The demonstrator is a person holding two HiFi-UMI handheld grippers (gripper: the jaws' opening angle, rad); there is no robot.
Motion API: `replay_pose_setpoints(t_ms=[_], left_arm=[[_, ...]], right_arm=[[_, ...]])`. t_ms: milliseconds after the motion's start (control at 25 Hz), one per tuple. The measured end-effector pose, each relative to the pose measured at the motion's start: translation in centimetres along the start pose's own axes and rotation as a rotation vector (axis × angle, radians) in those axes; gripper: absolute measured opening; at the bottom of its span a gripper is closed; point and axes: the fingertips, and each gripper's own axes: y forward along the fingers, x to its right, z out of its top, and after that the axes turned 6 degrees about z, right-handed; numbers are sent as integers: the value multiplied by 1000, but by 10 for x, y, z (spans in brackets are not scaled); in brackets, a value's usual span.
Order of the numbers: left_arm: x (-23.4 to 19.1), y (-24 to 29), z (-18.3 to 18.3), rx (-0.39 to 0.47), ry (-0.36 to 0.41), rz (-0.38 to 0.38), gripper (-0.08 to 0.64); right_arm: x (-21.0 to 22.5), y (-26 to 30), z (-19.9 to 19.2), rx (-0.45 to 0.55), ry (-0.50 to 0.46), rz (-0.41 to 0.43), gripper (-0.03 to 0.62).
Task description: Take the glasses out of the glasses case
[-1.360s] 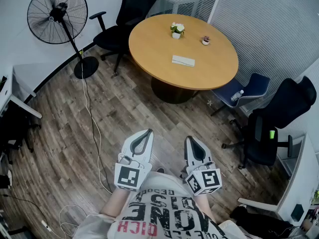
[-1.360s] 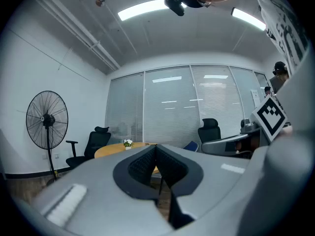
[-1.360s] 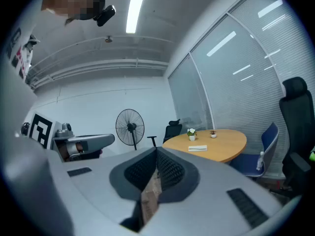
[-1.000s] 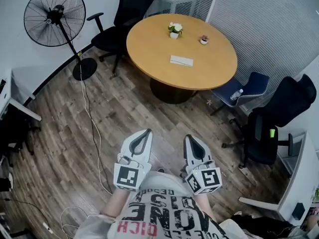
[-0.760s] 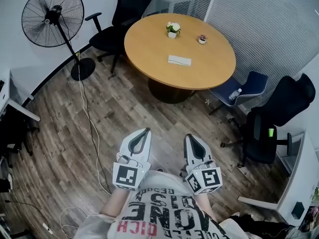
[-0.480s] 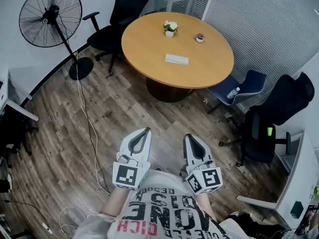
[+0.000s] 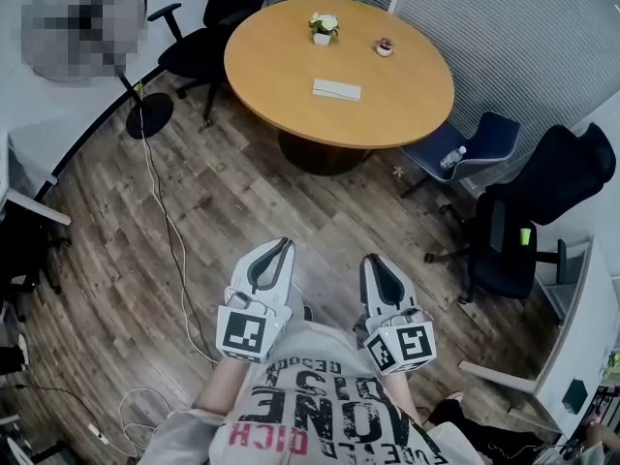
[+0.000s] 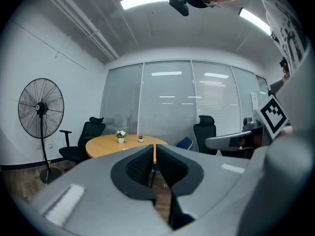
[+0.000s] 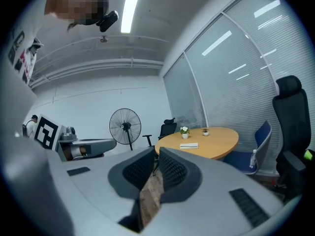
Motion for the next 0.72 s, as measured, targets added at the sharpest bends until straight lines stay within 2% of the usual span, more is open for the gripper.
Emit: replay_pose_setpoints(t_ms=[80,240,320,720], left_arm=[[-5,5,-2,-19,-24,8,17],[-22,26,-6,0,14,2,17],[-34,40,-7,-6,9,1,17],[-92,120,40,20,4,-56,17]], right_arm=[[5,4,-1,-2,8,-13,20],[17,22,-2,-9,19,-29,19],[22,37,1,-11,19,-34,19],[48,129,44,8,-10,-56,20]])
